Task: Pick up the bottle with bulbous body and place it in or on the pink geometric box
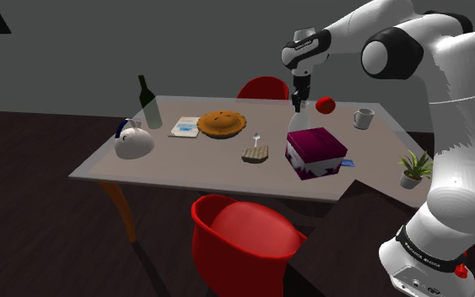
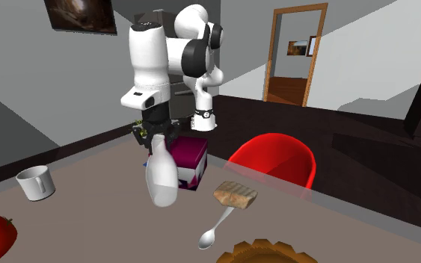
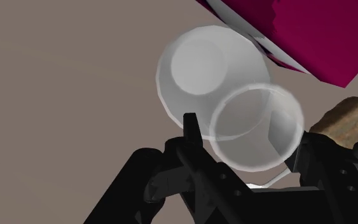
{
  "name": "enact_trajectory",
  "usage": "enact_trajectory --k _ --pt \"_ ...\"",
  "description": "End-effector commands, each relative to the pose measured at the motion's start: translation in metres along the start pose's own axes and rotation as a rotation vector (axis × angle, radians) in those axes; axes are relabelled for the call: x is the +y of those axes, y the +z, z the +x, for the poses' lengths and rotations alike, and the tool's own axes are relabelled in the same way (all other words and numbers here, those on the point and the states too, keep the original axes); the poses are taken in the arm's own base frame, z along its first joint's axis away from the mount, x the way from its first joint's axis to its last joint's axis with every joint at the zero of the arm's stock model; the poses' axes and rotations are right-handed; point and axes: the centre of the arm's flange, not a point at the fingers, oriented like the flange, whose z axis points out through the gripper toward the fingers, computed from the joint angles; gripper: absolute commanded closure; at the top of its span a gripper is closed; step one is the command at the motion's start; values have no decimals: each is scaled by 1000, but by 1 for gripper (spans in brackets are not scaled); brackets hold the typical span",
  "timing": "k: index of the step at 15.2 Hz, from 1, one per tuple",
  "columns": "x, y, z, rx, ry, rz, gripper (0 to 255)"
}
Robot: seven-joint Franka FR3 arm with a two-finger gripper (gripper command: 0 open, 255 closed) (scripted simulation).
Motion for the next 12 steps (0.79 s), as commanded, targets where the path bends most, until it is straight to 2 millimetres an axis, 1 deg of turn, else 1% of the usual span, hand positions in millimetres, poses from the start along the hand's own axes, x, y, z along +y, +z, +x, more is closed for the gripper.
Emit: enact_trajectory --k 1,12 --pt "0 -8 -1 0 0 0 255" --pt "0 -66 -8 0 0 0 255"
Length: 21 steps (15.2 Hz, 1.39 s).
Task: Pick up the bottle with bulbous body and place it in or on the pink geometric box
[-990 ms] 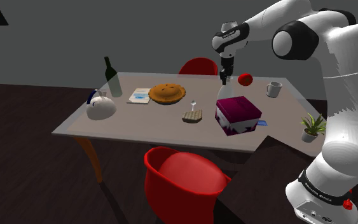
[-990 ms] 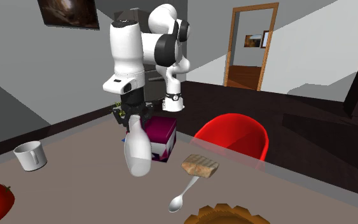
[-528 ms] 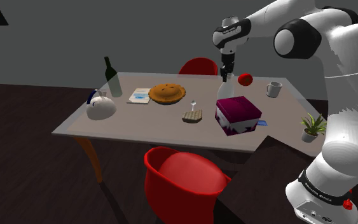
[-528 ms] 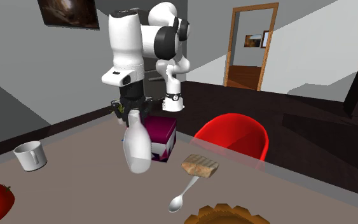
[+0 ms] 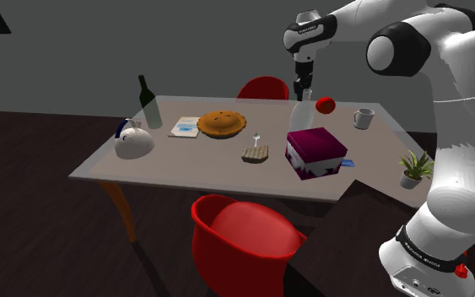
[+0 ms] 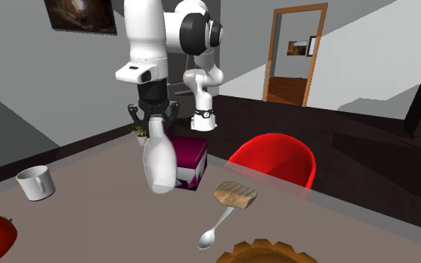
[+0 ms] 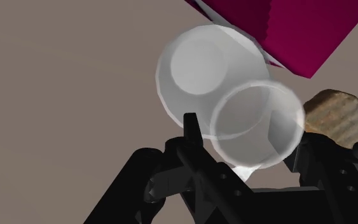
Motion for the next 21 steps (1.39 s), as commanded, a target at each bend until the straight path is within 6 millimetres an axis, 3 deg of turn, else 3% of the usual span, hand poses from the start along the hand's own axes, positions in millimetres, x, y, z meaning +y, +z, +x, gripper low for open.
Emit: enact_trajectory --k 1,21 --pt "0 -12 0 0 0 0 255" --pt "0 -117 -13 0 0 0 255"
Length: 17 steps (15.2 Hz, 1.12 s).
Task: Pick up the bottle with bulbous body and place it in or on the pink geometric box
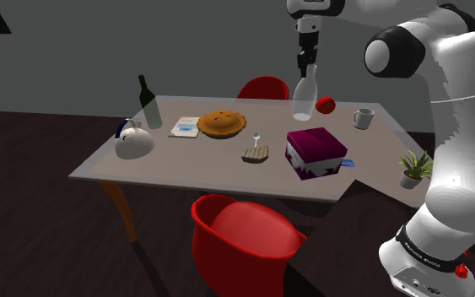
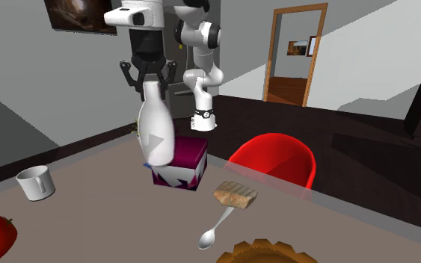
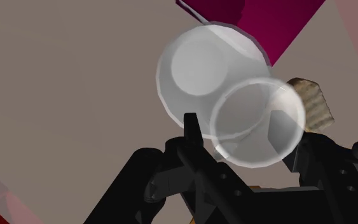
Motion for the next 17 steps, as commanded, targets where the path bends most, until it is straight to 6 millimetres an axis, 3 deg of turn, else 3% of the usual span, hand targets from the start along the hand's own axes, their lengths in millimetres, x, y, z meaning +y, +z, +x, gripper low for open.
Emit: enact_trajectory --k 1,8,17 --pt "0 -12 -2 0 0 0 255" --pt "0 -47 -6 0 0 0 255" --pt "-63 -99 -93 0 0 0 255"
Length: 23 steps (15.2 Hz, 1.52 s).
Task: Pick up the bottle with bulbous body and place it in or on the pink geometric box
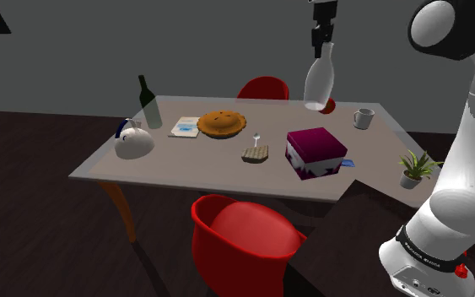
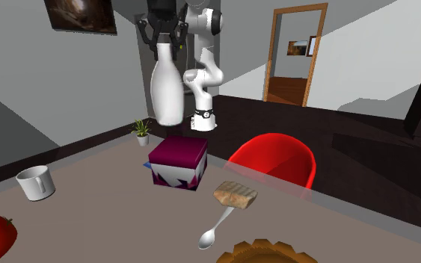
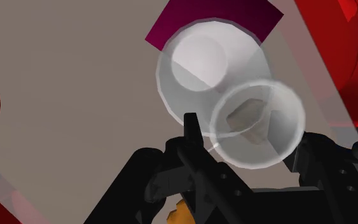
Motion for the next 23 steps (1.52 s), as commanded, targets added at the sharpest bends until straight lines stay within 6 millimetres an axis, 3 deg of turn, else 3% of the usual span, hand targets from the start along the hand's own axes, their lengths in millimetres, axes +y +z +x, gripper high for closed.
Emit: enact_trajectory --k 1,6,23 --pt "-13 -11 -22 0 0 0 255" --pt "-43 -36 -64 0 0 0 255" --pt "-43 53 -53 0 0 0 255"
